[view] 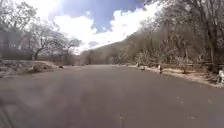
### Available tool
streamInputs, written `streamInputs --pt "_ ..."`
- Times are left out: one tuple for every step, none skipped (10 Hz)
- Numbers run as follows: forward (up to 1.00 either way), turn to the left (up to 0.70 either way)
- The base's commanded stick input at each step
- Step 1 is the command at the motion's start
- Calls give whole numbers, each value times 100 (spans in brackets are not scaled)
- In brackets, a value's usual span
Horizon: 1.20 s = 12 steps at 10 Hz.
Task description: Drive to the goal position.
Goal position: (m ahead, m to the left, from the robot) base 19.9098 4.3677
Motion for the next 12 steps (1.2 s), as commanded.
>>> streamInputs --pt "70 0" --pt "70 0" --pt "70 0" --pt "70 0" --pt "70 0" --pt "70 0" --pt "70 0" --pt "70 0" --pt "70 0" --pt "70 0" --pt "70 0" --pt "70 0"
